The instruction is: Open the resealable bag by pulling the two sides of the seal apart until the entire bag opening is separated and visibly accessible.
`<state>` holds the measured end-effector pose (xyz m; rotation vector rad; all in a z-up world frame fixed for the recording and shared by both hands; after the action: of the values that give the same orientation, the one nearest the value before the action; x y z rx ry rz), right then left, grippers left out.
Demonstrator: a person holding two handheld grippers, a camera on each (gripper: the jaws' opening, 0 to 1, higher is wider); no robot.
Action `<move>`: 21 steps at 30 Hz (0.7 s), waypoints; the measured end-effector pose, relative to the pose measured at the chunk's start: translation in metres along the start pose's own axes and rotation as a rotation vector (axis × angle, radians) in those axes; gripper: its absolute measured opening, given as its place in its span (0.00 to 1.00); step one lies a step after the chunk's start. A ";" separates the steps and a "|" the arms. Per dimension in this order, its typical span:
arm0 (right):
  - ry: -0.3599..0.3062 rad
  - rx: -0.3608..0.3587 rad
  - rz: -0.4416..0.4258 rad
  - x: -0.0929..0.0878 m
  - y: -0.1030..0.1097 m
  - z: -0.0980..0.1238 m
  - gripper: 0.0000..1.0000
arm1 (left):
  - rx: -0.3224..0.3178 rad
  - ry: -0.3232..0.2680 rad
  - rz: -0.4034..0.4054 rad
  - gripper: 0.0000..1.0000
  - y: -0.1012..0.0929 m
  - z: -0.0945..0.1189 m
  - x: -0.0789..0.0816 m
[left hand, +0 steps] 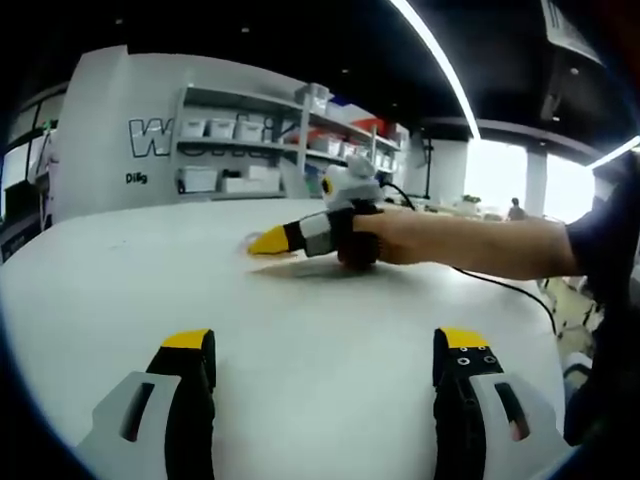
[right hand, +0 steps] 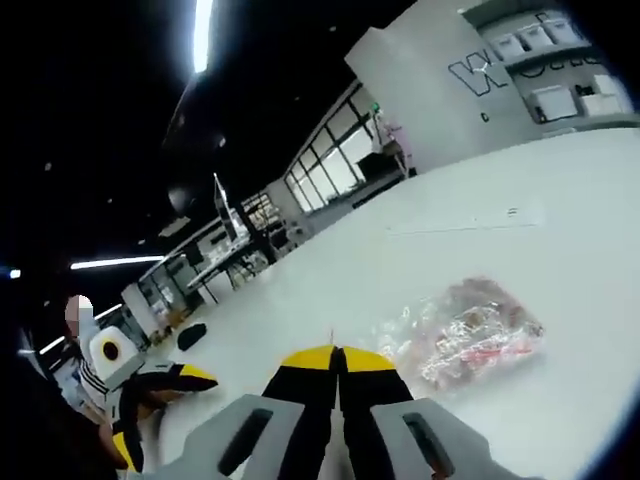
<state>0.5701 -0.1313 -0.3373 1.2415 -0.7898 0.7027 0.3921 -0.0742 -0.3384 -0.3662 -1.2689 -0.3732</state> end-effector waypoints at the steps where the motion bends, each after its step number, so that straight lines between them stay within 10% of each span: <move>1: -0.001 0.002 -0.004 -0.001 0.001 0.000 0.00 | 0.000 0.001 0.000 0.89 0.000 0.000 0.000; 21: -0.107 0.103 -0.251 0.004 0.017 0.007 0.00 | 0.011 -0.008 0.006 0.88 0.000 0.000 -0.001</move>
<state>0.5570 -0.1350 -0.3236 1.4523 -0.6759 0.4809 0.3923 -0.0742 -0.3390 -0.3627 -1.2764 -0.3601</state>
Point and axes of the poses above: the point that each gripper's makers call its tool centre point, and the gripper's own axes: z roughly backward along the fingers, y roughly to its left, x roughly out of its top, the point moved 3 cm from there along z, roughly backward along the fingers, and after that the axes turned 10 degrees about x, right-handed, at the moved point
